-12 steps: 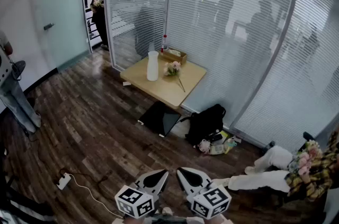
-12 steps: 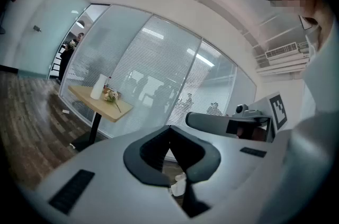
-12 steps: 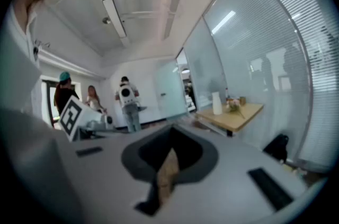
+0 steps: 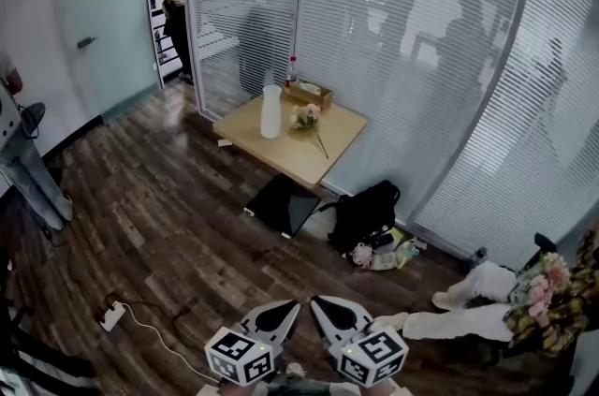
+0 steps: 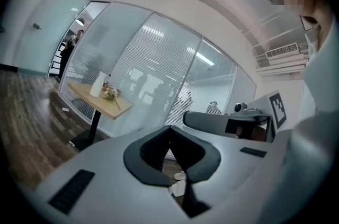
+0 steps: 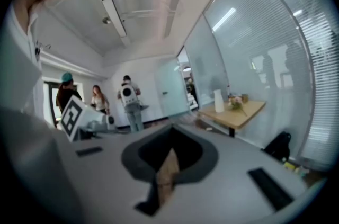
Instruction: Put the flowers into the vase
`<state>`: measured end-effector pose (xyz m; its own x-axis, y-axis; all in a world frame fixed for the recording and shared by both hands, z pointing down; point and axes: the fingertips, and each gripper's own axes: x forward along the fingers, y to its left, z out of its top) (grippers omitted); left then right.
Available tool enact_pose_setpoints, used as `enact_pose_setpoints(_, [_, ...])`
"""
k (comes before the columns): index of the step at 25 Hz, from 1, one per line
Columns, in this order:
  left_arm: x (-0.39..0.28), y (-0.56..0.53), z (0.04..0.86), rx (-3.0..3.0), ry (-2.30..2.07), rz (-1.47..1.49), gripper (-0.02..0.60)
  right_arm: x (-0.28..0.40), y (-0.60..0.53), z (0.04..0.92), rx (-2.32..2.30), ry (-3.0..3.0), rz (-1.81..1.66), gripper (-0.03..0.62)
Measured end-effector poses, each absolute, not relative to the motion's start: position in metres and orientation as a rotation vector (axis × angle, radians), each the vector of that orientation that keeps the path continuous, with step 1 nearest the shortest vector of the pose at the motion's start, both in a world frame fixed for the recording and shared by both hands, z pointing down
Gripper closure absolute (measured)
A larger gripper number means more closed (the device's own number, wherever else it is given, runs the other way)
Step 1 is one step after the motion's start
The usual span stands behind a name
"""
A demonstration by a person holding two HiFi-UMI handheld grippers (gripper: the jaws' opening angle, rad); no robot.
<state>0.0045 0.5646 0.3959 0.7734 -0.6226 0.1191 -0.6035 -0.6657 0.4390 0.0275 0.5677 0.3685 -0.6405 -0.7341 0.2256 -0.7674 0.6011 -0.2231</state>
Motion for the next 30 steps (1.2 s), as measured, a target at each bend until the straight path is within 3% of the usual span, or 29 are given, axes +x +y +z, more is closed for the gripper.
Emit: enact_pose_setpoints(30, [0.027,0.540,0.414,2.451,-1.033,-0.047,0.572,0.053,0.543,0.399,1.166,-2.773,0.605,0.582])
